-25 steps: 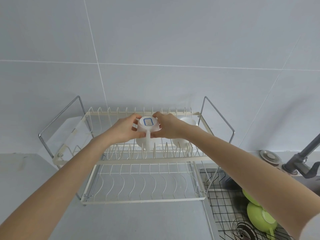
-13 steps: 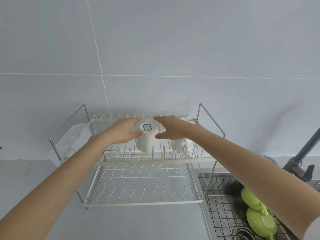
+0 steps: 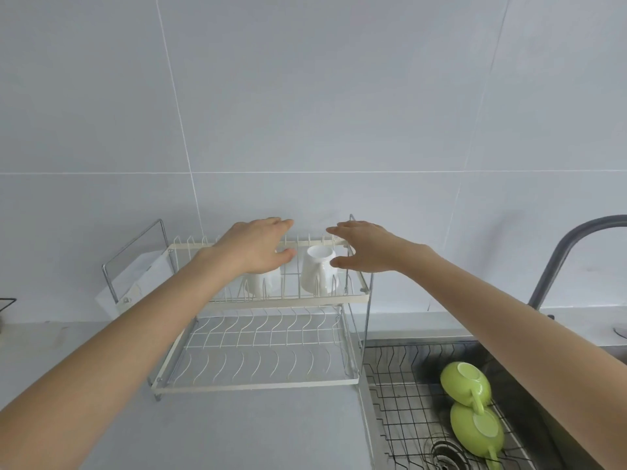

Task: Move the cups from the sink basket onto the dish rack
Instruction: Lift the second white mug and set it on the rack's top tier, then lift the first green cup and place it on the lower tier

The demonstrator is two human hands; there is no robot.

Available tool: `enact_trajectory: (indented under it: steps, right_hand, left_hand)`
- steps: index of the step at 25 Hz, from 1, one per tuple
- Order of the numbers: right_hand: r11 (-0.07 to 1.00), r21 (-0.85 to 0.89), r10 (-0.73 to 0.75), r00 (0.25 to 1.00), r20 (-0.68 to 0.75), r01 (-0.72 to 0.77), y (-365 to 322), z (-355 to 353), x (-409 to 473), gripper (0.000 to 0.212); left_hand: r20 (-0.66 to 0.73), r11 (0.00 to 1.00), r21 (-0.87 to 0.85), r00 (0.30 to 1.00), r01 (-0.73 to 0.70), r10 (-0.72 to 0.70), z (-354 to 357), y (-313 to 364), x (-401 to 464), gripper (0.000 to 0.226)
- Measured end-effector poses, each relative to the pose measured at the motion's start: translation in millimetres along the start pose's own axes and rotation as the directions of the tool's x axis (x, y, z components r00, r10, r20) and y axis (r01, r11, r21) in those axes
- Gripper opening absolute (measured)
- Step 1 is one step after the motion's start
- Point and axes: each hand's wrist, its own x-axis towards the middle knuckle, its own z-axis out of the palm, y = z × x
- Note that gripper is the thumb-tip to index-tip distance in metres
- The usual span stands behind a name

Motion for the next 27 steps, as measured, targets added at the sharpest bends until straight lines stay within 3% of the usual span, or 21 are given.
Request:
enact_trajectory:
  steps: [12,27]
  right_hand:
    - [0.991,-0.001,0.135,0.990,0.040,-0.135,124,-5,-89,0.072]
    - [0.974,0.072,0.194,0.956,0.221,-0.214,263,67,-143,0.071]
  left_hand:
    - [0.032,0.996,0.033,0.997,-0.077,0.076,9,138,35,0.062]
    - [0.213,0.992,-0.052,0.969,-0.117,0.125,93,261,92,0.064]
